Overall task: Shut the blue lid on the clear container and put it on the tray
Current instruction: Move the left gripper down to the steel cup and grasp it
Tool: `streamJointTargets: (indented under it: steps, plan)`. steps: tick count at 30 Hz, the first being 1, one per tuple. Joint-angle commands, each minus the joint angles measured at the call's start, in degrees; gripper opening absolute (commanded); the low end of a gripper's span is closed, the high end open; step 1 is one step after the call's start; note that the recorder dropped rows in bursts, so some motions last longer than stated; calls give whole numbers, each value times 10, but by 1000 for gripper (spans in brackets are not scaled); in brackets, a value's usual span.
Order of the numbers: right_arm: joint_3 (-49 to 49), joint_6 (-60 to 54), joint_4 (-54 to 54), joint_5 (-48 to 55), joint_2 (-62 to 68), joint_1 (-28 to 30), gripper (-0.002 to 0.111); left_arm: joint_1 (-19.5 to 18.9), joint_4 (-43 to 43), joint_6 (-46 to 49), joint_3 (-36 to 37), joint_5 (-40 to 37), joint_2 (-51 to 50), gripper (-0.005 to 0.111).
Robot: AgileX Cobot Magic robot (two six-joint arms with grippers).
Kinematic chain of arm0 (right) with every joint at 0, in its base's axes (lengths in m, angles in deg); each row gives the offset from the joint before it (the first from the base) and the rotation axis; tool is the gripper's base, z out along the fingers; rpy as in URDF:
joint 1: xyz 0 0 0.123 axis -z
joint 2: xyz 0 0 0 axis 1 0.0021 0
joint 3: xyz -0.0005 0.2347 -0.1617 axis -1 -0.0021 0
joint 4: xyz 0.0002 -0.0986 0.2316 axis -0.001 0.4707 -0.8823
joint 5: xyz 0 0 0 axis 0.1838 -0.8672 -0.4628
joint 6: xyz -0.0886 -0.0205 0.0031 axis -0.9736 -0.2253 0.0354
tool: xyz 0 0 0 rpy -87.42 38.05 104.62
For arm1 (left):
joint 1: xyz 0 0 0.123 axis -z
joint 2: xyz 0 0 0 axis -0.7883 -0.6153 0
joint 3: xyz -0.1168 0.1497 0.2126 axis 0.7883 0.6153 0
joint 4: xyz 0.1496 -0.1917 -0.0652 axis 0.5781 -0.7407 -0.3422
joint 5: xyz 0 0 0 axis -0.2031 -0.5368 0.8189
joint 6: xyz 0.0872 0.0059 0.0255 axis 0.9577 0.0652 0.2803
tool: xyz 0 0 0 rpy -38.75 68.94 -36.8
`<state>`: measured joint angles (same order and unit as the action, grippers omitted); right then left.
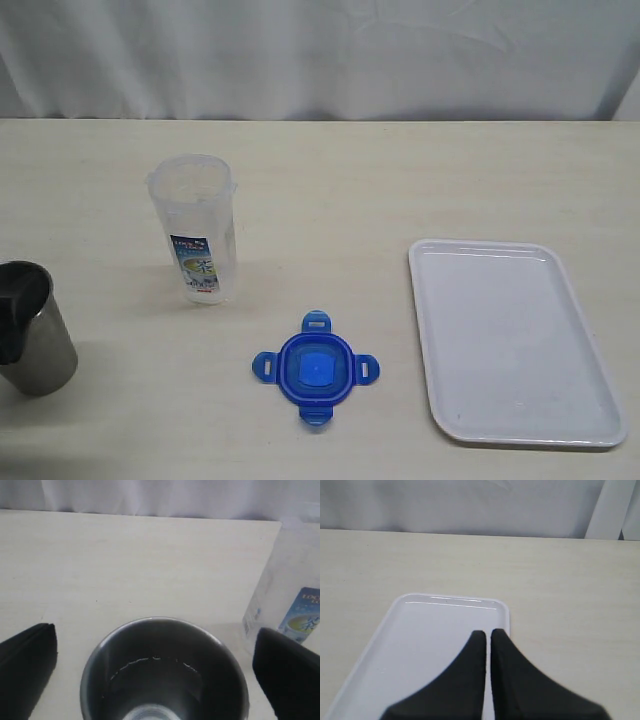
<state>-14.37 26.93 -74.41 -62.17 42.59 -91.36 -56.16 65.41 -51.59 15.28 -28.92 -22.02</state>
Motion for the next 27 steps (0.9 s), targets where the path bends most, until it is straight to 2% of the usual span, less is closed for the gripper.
streamJointTargets:
  steps: [1, 11, 27]
  plan:
    - [-2, 0, 3, -2, -2, -1, 4, -1, 34, -1, 2, 56, -41, 105]
    - [-2, 0, 3, -2, -2, -1, 4, -1, 29, 6, 2, 90, -111, 105]
    - [-2, 0, 3, -2, -2, -1, 4, -1, 31, 6, 2, 105, -164, 105]
